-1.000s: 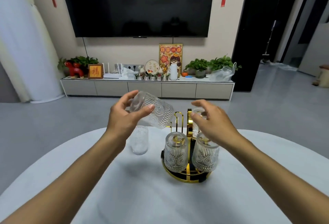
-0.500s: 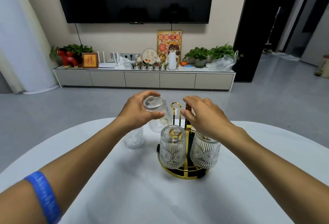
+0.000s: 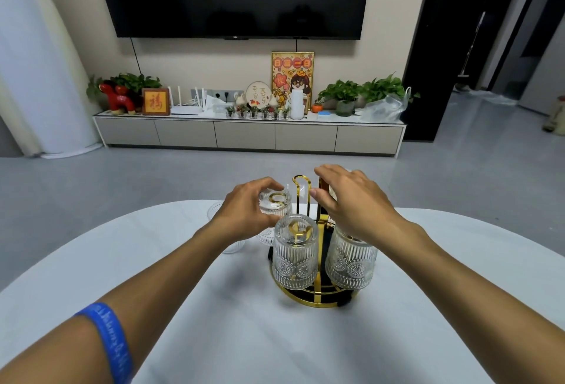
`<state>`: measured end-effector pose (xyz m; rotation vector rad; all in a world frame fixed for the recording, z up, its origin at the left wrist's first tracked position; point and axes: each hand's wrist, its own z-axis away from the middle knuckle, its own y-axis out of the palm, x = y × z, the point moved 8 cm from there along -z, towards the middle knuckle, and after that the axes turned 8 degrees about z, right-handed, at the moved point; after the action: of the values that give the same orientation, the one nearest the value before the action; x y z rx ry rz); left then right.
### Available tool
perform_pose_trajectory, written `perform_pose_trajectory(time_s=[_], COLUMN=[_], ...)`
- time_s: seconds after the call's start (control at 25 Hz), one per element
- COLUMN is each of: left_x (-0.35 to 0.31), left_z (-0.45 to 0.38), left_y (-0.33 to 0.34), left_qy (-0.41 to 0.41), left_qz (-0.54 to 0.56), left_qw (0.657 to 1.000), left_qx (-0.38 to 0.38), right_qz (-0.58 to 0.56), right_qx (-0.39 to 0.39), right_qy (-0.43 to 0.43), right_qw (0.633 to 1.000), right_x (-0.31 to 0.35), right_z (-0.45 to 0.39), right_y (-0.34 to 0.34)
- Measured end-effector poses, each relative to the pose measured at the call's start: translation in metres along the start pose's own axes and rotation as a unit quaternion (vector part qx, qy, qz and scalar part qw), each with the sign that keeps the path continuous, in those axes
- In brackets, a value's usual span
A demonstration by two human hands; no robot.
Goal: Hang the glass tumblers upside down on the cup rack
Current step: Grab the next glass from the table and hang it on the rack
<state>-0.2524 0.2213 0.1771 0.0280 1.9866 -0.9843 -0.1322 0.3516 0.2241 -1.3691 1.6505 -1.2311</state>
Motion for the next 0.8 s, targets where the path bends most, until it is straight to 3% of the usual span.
perform_pose_trajectory(time_s=[0.32, 0.4, 0.44, 0.52, 0.6, 0.68, 0.8], left_x=[0.009, 0.007, 0.01, 0.028, 0.066, 0.109, 0.146], left_z=[0.002, 0.009, 0.015, 0.04, 0.079, 0.109, 0.124], left_y=[0.009, 0.006, 0.0, -0.021, -0.031, -0.017, 0.012], left_qy=[-0.02, -0.011, -0.007, -0.022, -0.095, -0.198, -0.262], left_qz=[0.049, 0.033, 0.044, 0.129, 0.189, 0.191, 0.154], left_qw=[0.998, 0.999, 0.999, 0.981, 0.936, 0.911, 0.916], left_qx=[0.031, 0.03, 0.0, -0.145, -0.281, -0.306, -0.262], right_qz=[-0.048, -0.079, -0.109, -0.186, -0.241, -0.262, -0.24], right_qx=[0.032, 0.002, -0.054, -0.187, -0.226, -0.184, -0.073], right_qy=[0.021, 0.028, 0.027, 0.014, -0.012, -0.035, -0.041], right_qw=[0.998, 0.996, 0.992, 0.964, 0.944, 0.947, 0.967], right_x=[0.001, 0.007, 0.012, 0.029, 0.061, 0.093, 0.119], right_z=[0.005, 0.018, 0.03, 0.074, 0.123, 0.16, 0.181], right_y=[0.007, -0.004, -0.015, -0.035, -0.02, 0.021, 0.088])
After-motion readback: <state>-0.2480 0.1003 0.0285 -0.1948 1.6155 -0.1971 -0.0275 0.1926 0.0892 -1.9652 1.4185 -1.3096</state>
